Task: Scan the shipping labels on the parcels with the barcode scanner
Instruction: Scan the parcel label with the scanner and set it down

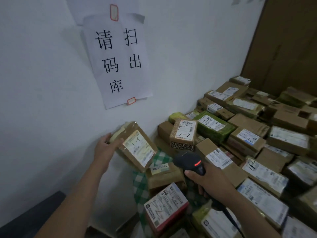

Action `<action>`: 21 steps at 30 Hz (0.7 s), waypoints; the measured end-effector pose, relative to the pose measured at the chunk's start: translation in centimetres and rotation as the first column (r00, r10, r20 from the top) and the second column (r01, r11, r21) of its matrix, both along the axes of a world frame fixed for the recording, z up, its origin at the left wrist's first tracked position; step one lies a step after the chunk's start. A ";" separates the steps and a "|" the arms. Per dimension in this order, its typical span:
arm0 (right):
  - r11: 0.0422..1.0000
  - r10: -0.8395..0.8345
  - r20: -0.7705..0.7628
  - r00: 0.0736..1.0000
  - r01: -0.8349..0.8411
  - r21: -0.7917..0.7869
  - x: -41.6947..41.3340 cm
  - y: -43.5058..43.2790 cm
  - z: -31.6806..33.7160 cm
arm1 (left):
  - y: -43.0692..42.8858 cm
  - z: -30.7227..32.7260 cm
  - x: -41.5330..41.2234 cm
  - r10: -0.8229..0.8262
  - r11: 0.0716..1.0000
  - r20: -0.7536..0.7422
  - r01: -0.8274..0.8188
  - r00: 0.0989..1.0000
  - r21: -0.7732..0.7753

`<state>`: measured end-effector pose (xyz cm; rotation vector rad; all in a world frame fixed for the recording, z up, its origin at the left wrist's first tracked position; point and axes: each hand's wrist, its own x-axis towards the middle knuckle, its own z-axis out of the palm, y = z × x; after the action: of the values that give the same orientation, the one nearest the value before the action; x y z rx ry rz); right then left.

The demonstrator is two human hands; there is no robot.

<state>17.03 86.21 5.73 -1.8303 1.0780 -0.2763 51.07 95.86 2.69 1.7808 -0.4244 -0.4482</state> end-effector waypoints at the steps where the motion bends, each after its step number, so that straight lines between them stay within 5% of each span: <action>1: 1.000 0.030 -0.009 1.000 -0.030 0.001 -0.4 0.5 0.3 | 0.3 0.9 -0.3 -0.014 0.999 0.048 0.012 0.999 0.035; 6: 0.989 0.136 -0.062 0.989 -0.139 -0.050 -1.5 2.4 1.3 | 1.6 4.1 -2.5 -0.052 0.994 0.182 0.033 0.982 0.103; 21: 0.978 0.198 -0.013 0.980 -0.198 -0.058 -2.7 4.4 3.4 | 3.6 6.9 -4.7 -0.076 0.993 0.243 0.051 0.967 0.108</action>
<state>14.34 90.57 9.09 -1.9761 0.8922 -0.1844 46.37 99.48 9.62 1.9342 -0.6443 -0.2972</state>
